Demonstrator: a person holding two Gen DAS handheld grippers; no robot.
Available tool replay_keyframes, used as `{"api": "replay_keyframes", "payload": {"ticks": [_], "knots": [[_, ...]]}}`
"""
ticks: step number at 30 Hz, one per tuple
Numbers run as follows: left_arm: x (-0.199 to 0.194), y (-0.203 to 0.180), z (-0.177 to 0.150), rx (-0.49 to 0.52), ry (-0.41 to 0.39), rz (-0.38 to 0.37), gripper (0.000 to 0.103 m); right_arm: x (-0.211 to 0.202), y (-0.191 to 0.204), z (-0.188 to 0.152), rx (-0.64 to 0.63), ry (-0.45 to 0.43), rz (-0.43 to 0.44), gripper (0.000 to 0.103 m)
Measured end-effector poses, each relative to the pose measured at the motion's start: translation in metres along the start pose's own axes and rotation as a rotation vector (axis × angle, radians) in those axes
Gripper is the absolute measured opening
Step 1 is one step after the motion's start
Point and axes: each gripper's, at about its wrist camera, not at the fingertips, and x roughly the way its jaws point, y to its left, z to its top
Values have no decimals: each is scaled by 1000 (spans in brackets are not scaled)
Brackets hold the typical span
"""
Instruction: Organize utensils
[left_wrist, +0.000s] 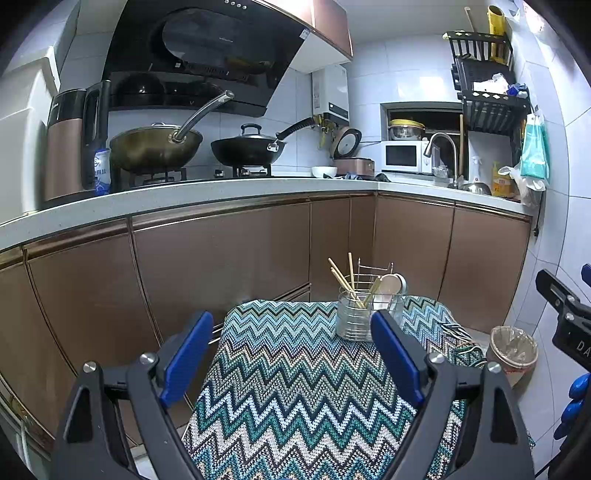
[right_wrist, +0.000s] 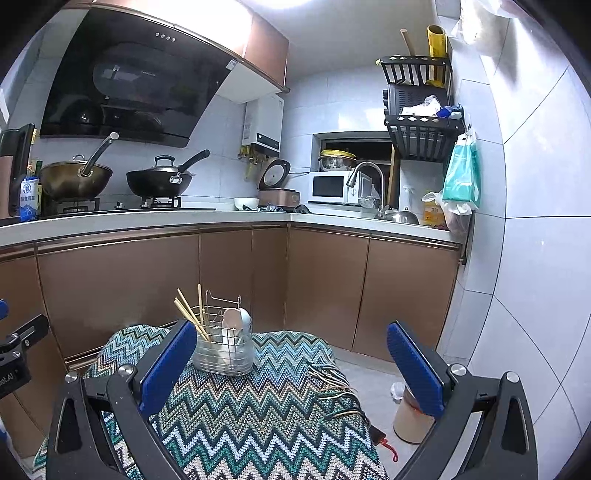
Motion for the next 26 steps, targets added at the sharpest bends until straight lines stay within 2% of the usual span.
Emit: {"api": "replay_keyframes", "payload": {"ticks": [26], "knots": [[-2,0,1,-3,-20,26,87,2,-4,-3,3,3,-1,103]]}}
